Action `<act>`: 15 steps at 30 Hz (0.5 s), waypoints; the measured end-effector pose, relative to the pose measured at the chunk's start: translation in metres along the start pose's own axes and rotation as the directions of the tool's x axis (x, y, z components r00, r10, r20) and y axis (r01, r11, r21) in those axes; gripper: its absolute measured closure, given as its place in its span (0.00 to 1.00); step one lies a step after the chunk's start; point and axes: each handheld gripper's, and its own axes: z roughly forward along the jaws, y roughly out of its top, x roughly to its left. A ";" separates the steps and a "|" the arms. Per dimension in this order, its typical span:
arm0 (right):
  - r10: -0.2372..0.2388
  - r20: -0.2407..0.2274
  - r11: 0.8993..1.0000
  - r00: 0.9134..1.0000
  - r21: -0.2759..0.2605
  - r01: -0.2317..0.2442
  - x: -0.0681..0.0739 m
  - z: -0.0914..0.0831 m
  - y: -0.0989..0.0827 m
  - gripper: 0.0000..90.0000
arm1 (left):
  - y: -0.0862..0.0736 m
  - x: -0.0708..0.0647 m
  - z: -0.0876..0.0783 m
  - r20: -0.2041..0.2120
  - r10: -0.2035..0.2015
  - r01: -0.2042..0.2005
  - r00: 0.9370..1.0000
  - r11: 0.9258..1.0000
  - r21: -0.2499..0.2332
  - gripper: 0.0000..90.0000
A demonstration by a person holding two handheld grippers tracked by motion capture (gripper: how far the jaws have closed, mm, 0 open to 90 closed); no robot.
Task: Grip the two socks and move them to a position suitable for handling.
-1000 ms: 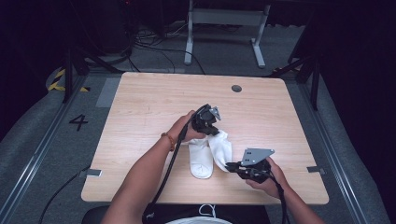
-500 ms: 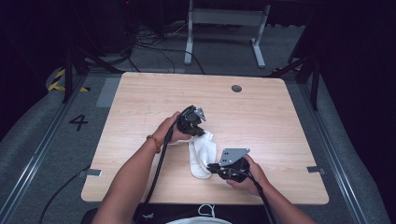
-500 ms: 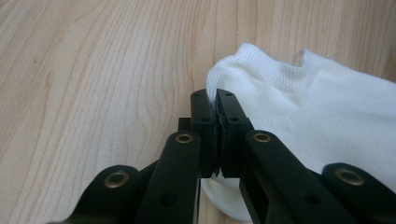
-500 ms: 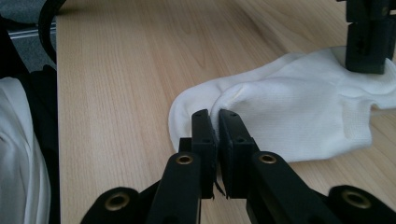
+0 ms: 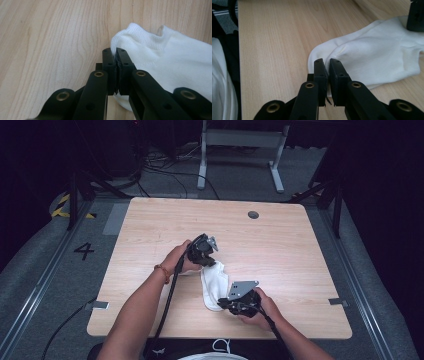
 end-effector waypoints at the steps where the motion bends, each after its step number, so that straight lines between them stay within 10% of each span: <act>1: -0.003 -0.006 1.000 1.000 0.001 0.003 0.001 0.000 0.000 0.96 | 0.000 0.000 -0.002 -0.001 -0.002 0.002 1.000 1.000 0.002 0.97; 15: -0.071 0.023 0.996 0.997 -0.052 0.072 0.005 0.003 0.007 0.81 | -0.015 0.006 0.002 0.018 -0.041 0.041 0.999 0.999 0.005 0.96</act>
